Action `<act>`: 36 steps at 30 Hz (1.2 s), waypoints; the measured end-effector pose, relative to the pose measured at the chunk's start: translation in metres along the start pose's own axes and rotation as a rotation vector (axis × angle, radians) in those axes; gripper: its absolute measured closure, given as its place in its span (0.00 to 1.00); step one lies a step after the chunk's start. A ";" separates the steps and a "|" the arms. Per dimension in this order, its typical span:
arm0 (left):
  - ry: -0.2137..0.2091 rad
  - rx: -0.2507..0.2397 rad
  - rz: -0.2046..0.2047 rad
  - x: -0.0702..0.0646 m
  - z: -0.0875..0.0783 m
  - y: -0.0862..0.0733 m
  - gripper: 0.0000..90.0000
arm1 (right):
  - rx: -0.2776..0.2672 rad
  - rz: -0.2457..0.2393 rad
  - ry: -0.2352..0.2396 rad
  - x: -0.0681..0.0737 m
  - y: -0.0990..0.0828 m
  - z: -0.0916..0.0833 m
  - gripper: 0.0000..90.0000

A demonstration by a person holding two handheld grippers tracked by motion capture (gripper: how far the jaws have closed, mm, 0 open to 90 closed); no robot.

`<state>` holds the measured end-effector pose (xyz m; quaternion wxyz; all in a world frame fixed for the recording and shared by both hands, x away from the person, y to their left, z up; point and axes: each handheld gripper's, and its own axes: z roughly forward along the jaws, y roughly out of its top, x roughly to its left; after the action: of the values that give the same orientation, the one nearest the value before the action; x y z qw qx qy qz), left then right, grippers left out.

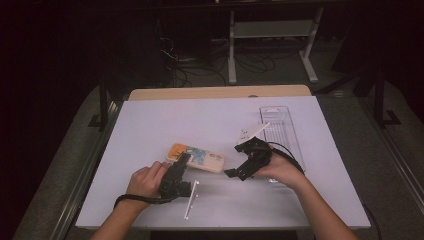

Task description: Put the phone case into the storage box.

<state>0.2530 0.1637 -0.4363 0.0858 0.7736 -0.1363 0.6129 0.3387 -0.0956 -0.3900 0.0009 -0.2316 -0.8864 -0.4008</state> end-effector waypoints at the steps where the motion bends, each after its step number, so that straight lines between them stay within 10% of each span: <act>1: -0.001 -0.001 -0.006 0.000 0.000 -0.001 0.88 | 0.001 0.003 -0.001 0.000 0.000 0.001 0.01; 20: -0.035 0.010 -0.111 0.006 0.001 -0.007 0.88 | -0.016 0.021 -0.004 -0.003 -0.003 0.002 0.02; 36: -0.073 0.000 -0.279 0.013 0.002 -0.018 0.88 | -0.014 0.018 0.014 -0.004 -0.003 0.002 0.02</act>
<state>0.2634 0.1783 -0.4233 0.1653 0.8067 -0.0305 0.5665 0.3417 -0.0979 -0.3945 0.0088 -0.2367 -0.8814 -0.4087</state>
